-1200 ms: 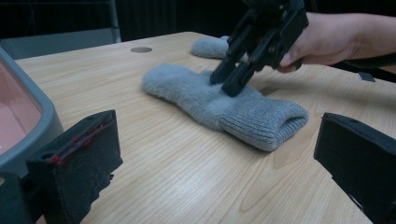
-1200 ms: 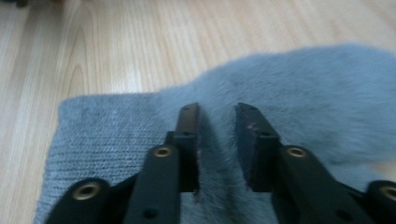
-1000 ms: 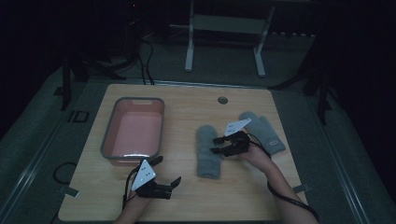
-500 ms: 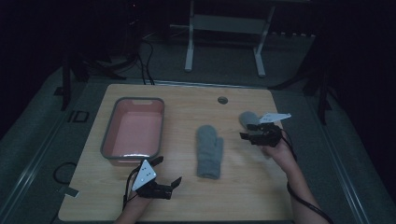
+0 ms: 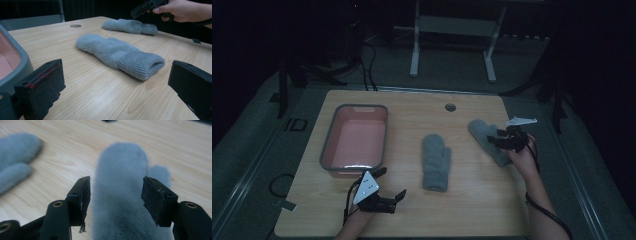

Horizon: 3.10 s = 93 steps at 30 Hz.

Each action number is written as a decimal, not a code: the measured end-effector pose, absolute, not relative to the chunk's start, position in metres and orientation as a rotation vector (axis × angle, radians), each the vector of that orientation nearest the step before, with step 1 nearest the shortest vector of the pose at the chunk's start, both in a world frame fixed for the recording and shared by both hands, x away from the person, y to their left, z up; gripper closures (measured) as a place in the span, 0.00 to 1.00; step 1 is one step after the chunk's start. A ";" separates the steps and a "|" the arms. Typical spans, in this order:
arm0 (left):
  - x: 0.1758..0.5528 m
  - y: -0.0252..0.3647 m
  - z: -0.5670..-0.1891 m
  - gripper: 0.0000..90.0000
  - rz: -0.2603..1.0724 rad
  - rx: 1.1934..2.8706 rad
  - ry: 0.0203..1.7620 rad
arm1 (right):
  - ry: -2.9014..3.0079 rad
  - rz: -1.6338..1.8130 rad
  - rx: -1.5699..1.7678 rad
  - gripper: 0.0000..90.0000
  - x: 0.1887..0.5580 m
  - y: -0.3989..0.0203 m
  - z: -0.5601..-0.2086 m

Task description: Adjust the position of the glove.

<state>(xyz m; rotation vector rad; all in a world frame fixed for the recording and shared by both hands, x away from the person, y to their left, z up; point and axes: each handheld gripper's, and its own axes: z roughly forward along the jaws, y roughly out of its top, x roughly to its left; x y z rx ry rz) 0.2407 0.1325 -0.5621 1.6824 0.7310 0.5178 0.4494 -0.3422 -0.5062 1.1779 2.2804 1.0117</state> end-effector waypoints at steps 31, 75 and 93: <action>0.241 0.131 -0.561 0.01 0.491 1.673 0.703 | 1.993 1.007 1.447 0.88 0.398 -0.325 -0.529; 0.241 0.125 -0.559 0.01 0.482 1.691 0.675 | 2.052 0.843 1.413 0.49 0.334 -0.308 -0.538; 0.241 0.124 -0.560 0.01 0.475 1.697 0.677 | 1.964 0.852 1.542 0.88 0.334 -0.296 -0.544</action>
